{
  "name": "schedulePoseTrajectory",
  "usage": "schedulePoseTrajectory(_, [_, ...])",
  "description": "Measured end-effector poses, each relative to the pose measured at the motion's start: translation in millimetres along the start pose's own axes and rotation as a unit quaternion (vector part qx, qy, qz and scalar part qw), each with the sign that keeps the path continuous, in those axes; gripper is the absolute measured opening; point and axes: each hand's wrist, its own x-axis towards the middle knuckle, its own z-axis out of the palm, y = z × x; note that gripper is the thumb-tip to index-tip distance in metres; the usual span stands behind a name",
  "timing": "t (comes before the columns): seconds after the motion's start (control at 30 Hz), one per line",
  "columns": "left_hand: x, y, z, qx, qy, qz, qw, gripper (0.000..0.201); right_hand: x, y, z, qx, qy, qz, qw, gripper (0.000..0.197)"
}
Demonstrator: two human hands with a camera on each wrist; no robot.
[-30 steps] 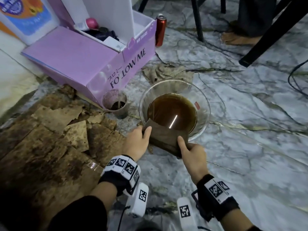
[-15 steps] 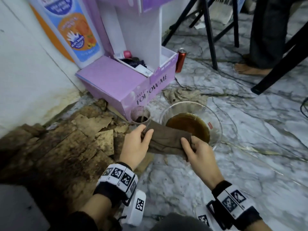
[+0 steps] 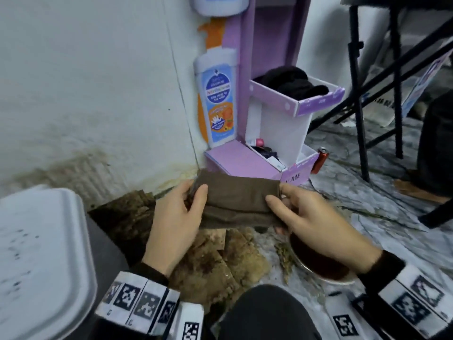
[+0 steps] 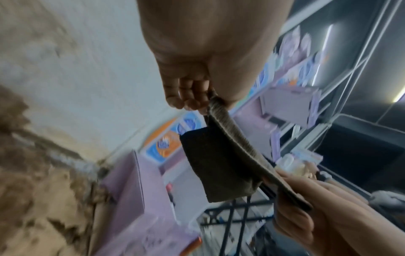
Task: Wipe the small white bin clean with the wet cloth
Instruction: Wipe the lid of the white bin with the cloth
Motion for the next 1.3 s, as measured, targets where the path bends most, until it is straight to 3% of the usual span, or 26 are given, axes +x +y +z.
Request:
schedulePoseTrajectory(0.13, [-22, -5, -72, 0.024, 0.060, -0.019, 0.998, 0.020, 15, -62, 28, -0.027, -0.041, -0.044, 0.998, 0.026])
schedulePoseTrajectory(0.27, [-49, -14, -132, 0.028, 0.127, -0.056, 0.990, 0.022, 36, -115, 71, -0.044, -0.080, -0.102, 0.991, 0.031])
schedulePoseTrajectory(0.5, [-102, -50, -216, 0.082, 0.196, -0.116, 0.970, 0.017, 53, -168, 164, -0.049, -0.132, -0.158, 0.977, 0.035])
schedulePoseTrajectory(0.63, [-128, -79, -241, 0.125, 0.194, -0.132, 0.964, 0.014, 44, -177, 214, -0.054, -0.143, -0.157, 0.976, 0.036])
schedulePoseTrajectory(0.77, [-138, -96, -244, 0.197, 0.148, -0.129, 0.961, 0.008, 18, -167, 247, -0.067, -0.116, -0.138, 0.981, 0.037])
schedulePoseTrajectory(0.9, [-133, -107, -246, 0.275, 0.109, -0.104, 0.950, 0.011, -5, -164, 257, -0.186, -0.138, -0.083, 0.969, 0.042])
schedulePoseTrajectory(1.0, [-128, -117, -248, 0.332, 0.105, -0.079, 0.934, 0.016, -10, -165, 250, -0.373, -0.075, -0.113, 0.918, 0.059])
schedulePoseTrajectory(1.1, [-123, -125, -251, 0.334, 0.098, -0.063, 0.935, 0.019, 4, -169, 249, -0.336, 0.063, -0.217, 0.914, 0.050])
schedulePoseTrajectory(1.17, [-118, -128, -252, 0.323, 0.090, -0.063, 0.940, 0.021, 26, -165, 257, -0.251, -0.015, -0.293, 0.923, 0.028])
schedulePoseTrajectory(1.2, [-116, -129, -252, 0.318, 0.086, -0.063, 0.942, 0.021, 36, -165, 262, -0.226, -0.081, -0.328, 0.914, 0.028])
schedulePoseTrajectory(1.3, [-111, -132, -251, 0.313, 0.090, -0.068, 0.943, 0.022, 55, -159, 282, -0.205, -0.234, -0.386, 0.868, 0.059])
